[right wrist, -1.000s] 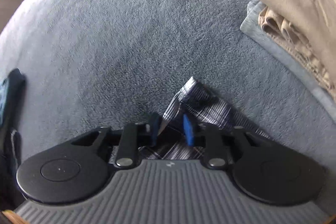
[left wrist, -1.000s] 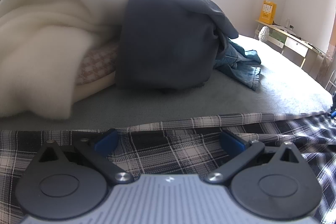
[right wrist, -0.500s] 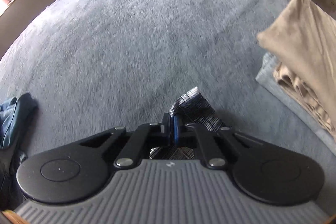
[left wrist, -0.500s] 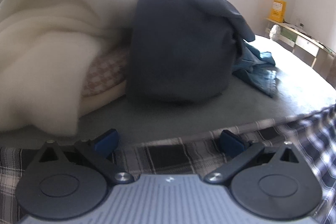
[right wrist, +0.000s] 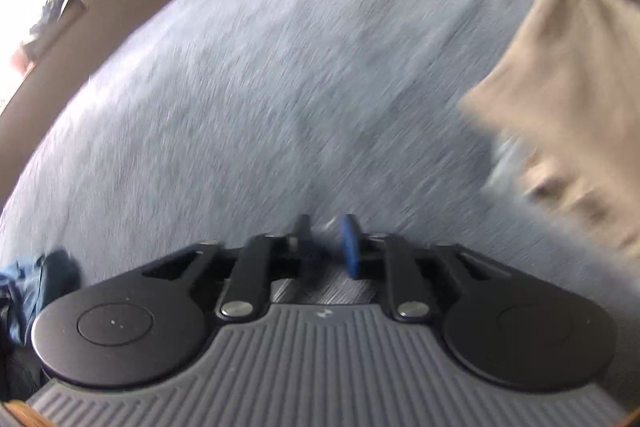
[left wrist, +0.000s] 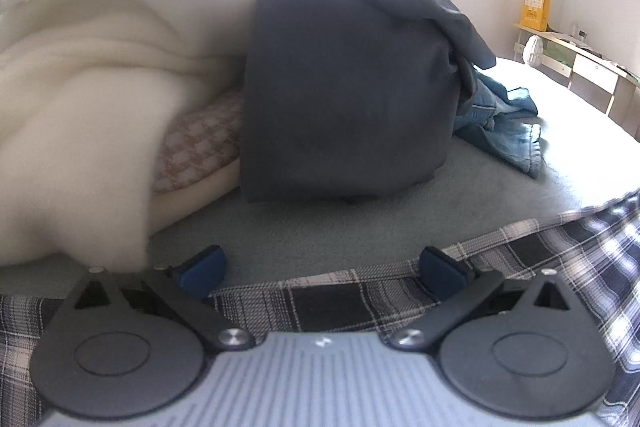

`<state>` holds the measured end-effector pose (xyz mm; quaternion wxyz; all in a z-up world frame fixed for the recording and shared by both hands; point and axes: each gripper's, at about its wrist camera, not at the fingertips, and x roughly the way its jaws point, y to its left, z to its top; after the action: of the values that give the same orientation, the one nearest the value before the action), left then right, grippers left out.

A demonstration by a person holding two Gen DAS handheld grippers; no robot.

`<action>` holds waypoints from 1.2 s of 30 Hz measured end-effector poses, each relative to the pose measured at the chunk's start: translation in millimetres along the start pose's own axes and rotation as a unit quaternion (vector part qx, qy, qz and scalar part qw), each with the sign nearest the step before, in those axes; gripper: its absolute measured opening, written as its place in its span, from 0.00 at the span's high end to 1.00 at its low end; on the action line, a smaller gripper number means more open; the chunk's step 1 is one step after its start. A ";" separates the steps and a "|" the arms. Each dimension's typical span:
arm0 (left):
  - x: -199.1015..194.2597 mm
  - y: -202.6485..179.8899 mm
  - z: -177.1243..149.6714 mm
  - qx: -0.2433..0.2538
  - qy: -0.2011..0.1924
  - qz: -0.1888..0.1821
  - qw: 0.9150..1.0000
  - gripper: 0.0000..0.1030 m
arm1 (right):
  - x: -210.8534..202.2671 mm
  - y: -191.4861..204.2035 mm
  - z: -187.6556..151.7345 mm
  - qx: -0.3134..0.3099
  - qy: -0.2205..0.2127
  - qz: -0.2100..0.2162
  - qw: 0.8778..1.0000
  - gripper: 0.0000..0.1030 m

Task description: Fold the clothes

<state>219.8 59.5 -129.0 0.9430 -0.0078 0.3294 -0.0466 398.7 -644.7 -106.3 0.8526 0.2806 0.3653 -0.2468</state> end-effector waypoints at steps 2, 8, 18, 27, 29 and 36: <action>0.5 -0.7 0.3 0.001 0.000 0.001 1.000 0.00 | -16.7 -12.1 6.0 -0.007 -0.003 0.012 1.000 0.79; 1.6 -2.4 0.7 0.008 0.003 0.008 1.000 0.00 | -59.4 -35.8 -7.3 -0.065 0.058 0.076 0.993 0.79; 5.9 -9.5 4.3 0.014 0.009 0.015 1.000 0.00 | -54.5 -99.9 -36.8 -0.109 0.078 -0.040 0.990 0.79; -18.7 -7.6 28.4 0.001 0.004 0.016 1.000 0.00 | -149.9 -122.8 -37.6 -0.101 0.007 0.057 0.993 0.75; -39.6 -6.3 37.5 -0.004 -0.016 0.010 1.000 0.00 | -177.3 -136.0 -34.8 -0.085 -0.013 0.078 0.993 0.74; -129.3 2.6 53.6 -0.003 -0.064 -0.011 0.998 0.00 | -230.6 -198.0 -53.6 0.018 -0.003 0.136 0.991 0.68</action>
<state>152.6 73.3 -6.9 0.9617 -0.0173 0.2680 -0.0550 107.8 -702.4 -20.7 0.8742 0.3424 0.3164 -0.1362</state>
